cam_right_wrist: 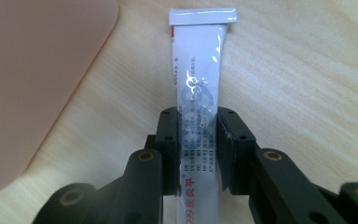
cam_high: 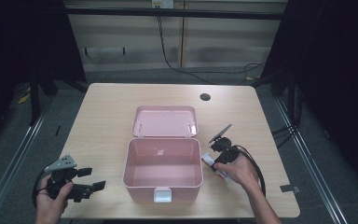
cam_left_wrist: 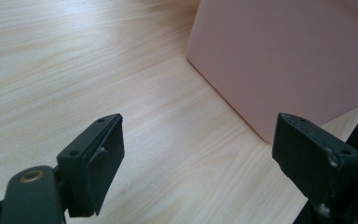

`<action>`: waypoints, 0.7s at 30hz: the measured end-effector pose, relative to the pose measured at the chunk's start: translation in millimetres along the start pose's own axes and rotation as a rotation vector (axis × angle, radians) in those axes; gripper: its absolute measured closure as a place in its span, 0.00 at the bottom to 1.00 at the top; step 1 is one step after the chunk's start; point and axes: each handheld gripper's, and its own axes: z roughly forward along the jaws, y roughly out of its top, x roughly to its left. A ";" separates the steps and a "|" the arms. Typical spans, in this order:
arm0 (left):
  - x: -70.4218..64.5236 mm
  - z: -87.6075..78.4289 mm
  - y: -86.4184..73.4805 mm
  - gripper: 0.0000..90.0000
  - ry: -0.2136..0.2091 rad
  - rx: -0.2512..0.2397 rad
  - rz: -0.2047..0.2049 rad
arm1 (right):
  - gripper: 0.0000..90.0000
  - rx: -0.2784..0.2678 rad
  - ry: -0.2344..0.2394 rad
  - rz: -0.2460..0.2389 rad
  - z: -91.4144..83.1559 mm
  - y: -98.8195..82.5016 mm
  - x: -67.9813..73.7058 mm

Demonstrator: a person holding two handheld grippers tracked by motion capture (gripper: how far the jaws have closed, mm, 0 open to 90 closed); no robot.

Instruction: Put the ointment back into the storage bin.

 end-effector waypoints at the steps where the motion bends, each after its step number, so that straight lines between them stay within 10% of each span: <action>1: -0.1 0.0 0.0 0.19 -0.001 -0.002 -0.002 | 0.80 0.008 0.001 -0.005 -0.5 0.5 0.3; 21: -0.1 -0.5 -0.1 0.19 -0.004 -0.006 -0.007 | 0.80 0.067 0.066 -0.130 -34.1 -1.8 -0.5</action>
